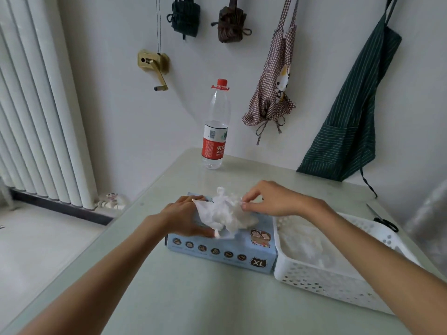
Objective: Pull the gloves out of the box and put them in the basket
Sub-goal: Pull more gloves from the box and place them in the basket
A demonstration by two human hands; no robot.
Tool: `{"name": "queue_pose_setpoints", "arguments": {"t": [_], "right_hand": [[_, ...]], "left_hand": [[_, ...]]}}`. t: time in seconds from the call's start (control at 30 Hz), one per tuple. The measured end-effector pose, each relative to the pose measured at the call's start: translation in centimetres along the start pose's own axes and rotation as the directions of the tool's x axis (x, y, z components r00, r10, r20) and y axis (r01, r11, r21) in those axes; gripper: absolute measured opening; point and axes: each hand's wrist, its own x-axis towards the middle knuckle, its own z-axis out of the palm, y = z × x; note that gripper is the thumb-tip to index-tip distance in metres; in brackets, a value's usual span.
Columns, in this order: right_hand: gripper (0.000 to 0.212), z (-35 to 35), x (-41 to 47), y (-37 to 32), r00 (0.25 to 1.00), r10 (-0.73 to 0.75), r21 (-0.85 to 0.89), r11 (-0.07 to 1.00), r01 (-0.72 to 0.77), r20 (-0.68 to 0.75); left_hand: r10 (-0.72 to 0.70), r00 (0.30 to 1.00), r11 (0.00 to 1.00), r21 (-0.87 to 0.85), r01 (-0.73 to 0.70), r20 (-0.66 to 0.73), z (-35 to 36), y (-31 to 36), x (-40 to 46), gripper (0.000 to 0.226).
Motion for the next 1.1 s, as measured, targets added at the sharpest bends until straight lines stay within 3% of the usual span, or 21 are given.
{"name": "queue_pose_setpoints", "arguments": {"t": [0.1,0.2,0.27,0.4,0.5,0.57,0.6,0.67,0.73,0.8,0.83,0.93,1.03,1.1], "right_hand": [[0.021,0.6,-0.7,0.7,0.988,0.031,0.095,0.995,-0.016,-0.151],[0.018,1.6,-1.0,1.5,0.994,0.034,0.044,0.999,-0.03,-0.106],[0.019,2.0,-1.2,1.8,0.994,0.036,0.029,0.999,-0.033,-0.104],[0.019,2.8,-1.0,2.2,0.972,0.023,-0.004,1.0,-0.024,-0.232],[0.016,2.7,-0.7,2.4,0.96,0.07,0.085,0.995,-0.049,-0.27],[0.016,2.6,-0.8,2.7,0.963,0.096,0.088,0.993,-0.076,-0.252],[0.017,2.5,-0.9,2.8,0.963,0.1,0.08,0.993,-0.083,-0.25],[0.024,2.4,-0.9,2.7,0.966,0.125,0.162,0.983,-0.089,-0.228],[0.045,2.4,-0.3,2.0,0.974,0.193,0.343,0.929,-0.14,-0.123],[0.064,2.9,0.5,1.3,0.974,0.215,0.328,0.927,-0.181,-0.071],[0.064,3.3,0.9,1.1,0.976,0.19,0.232,0.959,-0.161,-0.11],[0.028,4.1,1.4,1.0,0.958,0.041,-0.058,0.997,-0.06,-0.285],[0.023,4.9,1.5,1.8,0.984,-0.011,-0.159,0.987,-0.018,-0.179],[0.026,5.0,1.5,2.3,0.994,0.0,-0.081,0.997,-0.009,-0.109]], "left_hand": [[0.0,1.0,1.0,-0.031,0.0,0.0,0.0,-0.4,0.2,0.099],[0.06,0.993,0.987,-0.152,-0.043,0.105,-1.6,0.6,-0.7,0.082],[0.078,0.979,0.952,-0.305,-0.017,0.19,-3.1,0.7,-1.1,0.091],[0.095,0.995,0.863,-0.501,-0.068,0.029,-5.6,1.7,-1.4,0.088],[0.115,0.99,0.982,-0.162,-0.101,0.079,-4.7,3.2,-0.9,0.076],[0.108,0.994,0.991,0.073,-0.11,0.029,-3.9,3.3,-0.6,0.055],[0.099,0.995,0.989,0.108,-0.098,-0.012,-3.7,3.2,-0.5,0.046],[0.07,0.993,0.995,0.082,-0.062,-0.1,-3.7,2.9,-0.4,0.035],[0.06,0.983,0.996,0.077,-0.047,-0.173,-3.6,3.0,0.0,0.032],[0.058,0.969,0.995,0.092,-0.037,-0.24,-3.2,3.4,0.5,0.031],[0.055,0.961,0.996,0.076,-0.035,-0.272,-3.1,3.7,0.8,0.029],[0.052,0.931,0.998,-0.002,-0.057,-0.362,-4.7,3.7,0.9,0.019],[0.041,0.898,0.997,-0.047,-0.068,-0.438,-7.8,3.1,0.1,0.015],[0.039,0.887,0.995,-0.064,-0.076,-0.46,-9.3,3.0,-0.5,0.016]]}}
